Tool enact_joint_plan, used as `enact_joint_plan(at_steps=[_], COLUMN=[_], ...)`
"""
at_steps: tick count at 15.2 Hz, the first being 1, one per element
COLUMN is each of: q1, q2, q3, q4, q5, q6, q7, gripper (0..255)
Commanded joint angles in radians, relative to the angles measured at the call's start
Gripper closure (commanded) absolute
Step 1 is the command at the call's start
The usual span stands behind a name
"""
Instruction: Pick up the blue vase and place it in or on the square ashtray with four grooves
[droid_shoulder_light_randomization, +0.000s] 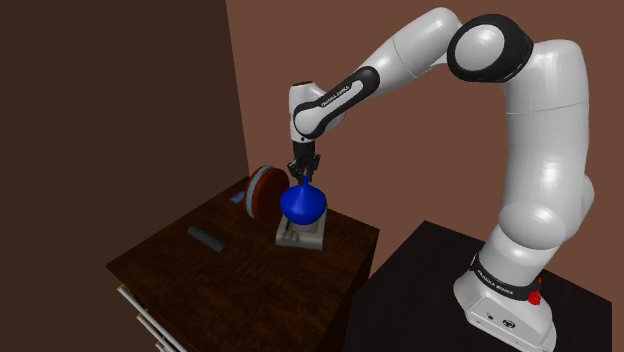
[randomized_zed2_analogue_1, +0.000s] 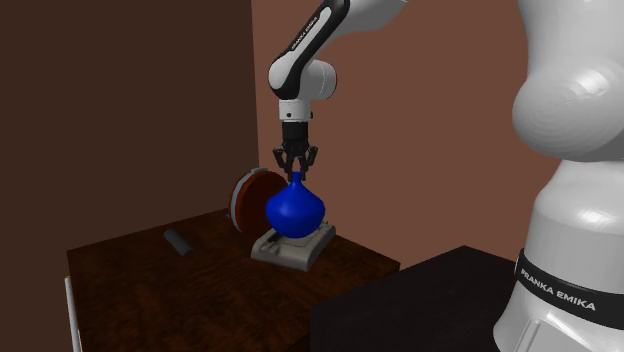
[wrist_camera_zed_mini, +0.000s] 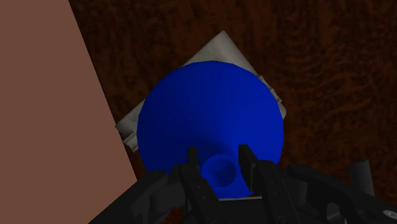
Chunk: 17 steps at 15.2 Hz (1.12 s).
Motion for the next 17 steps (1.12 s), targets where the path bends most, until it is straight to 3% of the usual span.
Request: enact_joint_plan(at_steps=[1, 3, 4, 9, 13, 17], q1=[0.0, 0.0, 0.0, 0.0, -0.008, -0.008], q2=[0.0, 0.0, 0.0, -0.001, -0.062, -0.062], q3=[0.0, 0.0, 0.0, 0.0, 0.011, 0.011], q4=[0.001, 0.001, 0.001, 0.0, 0.047, 0.047], q5=[0.0, 0.0, 0.0, 0.0, 0.024, 0.024], q6=[0.0, 0.0, 0.0, 0.0, -0.106, -0.106], q7=[0.0, 0.0, 0.0, 0.0, -0.015, -0.015], gripper=[255, 255, 0, 0, 0, 0])
